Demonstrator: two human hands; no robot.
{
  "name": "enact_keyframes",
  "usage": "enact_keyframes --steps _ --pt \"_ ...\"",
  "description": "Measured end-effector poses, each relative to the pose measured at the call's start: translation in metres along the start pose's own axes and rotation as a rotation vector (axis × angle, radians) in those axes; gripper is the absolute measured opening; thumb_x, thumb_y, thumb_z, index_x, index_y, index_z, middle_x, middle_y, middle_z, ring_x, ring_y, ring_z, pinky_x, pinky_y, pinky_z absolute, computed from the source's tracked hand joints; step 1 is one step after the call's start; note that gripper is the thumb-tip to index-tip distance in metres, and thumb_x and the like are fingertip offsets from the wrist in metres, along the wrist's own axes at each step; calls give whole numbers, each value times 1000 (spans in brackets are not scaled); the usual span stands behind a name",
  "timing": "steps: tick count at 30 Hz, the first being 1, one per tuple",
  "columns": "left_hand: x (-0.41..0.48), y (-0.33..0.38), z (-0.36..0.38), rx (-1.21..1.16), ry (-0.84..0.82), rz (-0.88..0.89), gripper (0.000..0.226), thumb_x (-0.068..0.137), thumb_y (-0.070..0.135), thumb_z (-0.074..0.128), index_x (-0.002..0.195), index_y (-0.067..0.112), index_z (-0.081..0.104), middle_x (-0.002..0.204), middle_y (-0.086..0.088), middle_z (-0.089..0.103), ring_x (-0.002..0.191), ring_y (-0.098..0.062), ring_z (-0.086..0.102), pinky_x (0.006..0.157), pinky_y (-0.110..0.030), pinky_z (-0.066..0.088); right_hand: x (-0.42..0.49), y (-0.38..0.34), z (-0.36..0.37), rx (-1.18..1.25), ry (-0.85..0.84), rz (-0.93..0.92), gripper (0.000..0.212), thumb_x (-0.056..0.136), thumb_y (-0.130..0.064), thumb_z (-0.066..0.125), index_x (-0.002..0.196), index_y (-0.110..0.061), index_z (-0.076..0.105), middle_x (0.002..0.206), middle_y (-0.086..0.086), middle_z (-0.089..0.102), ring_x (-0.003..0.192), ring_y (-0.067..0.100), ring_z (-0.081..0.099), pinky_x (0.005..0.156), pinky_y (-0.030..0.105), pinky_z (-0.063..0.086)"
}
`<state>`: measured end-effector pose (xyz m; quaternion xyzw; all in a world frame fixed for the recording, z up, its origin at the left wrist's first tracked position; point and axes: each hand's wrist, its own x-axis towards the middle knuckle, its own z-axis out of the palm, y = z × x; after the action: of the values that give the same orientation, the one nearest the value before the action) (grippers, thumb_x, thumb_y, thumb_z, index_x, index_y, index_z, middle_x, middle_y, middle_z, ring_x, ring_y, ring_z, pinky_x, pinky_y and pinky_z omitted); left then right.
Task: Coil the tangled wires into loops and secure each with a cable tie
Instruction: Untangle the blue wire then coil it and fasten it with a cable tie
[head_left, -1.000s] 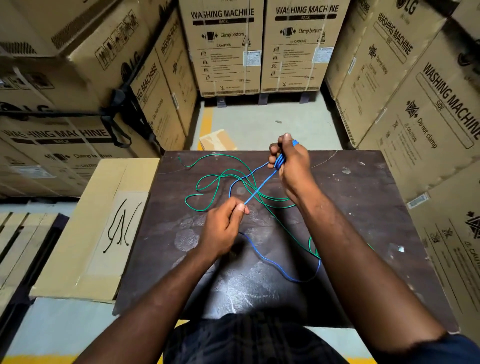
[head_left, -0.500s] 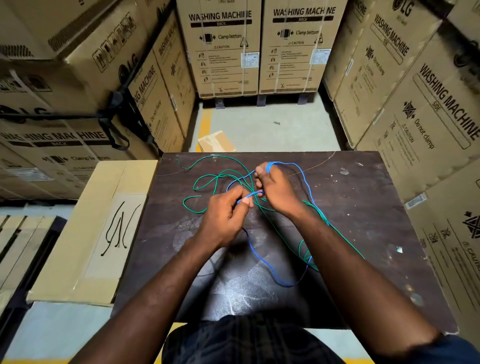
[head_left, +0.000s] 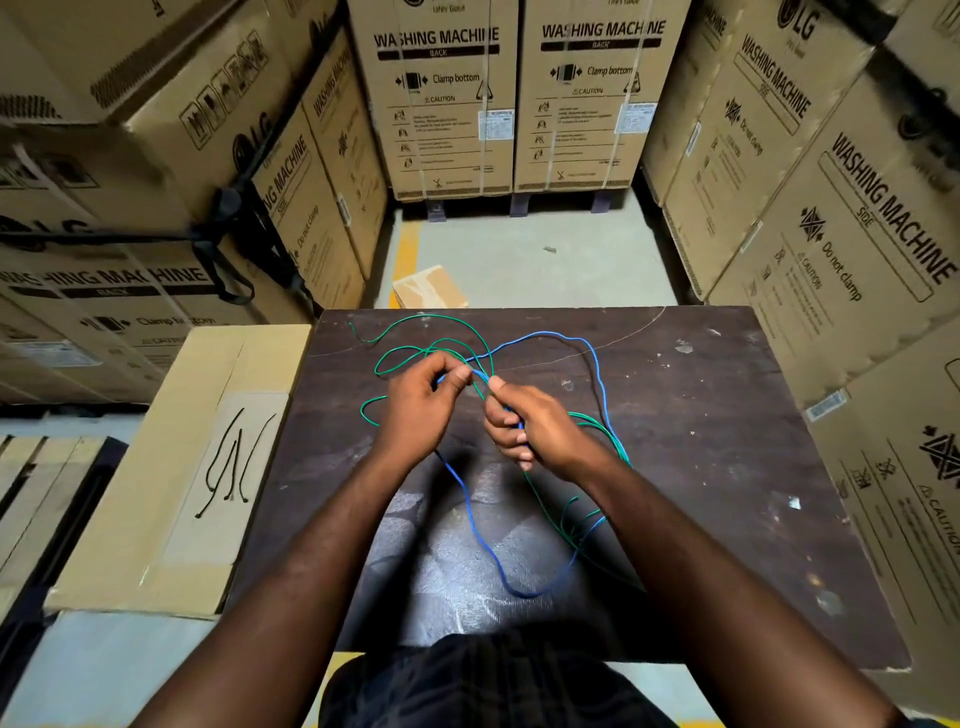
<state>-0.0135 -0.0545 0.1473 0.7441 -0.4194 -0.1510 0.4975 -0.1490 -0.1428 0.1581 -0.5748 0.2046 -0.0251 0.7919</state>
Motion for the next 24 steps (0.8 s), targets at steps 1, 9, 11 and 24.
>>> enact_keyframes --steps 1,9,11,24 --pt "0 -2 2 -30 -41 -21 20 89 39 52 71 32 58 69 12 60 70 -3 53 71 -30 43 -1 -4 1 98 -26 6 48 101 -38 24 57 -20 31 44 -5 23 34 10 17 35 20 14" --pt "-13 -4 16 -240 -244 -182 31 101 18 43 72 19 56 53 13 41 45 3 34 46 -11 27 -6 -26 -5 613 -107 -148 42 92 -35 30 51 -25 34 40 -8 26 30 8 21 30 17 16" --pt "-20 -11 19 -228 -262 -230 31 101 19 43 73 17 56 52 12 38 42 1 32 44 -10 25 -5 -34 -10 684 -53 -196 43 93 -33 27 51 -25 34 40 -8 27 29 8 23 29 17 18" --pt "-27 2 27 -223 -424 -316 37 100 23 44 64 19 54 48 8 35 40 -3 25 39 -16 18 30 -30 -29 664 625 -350 41 104 -34 27 68 -15 35 48 1 53 41 18 52 44 25 47"
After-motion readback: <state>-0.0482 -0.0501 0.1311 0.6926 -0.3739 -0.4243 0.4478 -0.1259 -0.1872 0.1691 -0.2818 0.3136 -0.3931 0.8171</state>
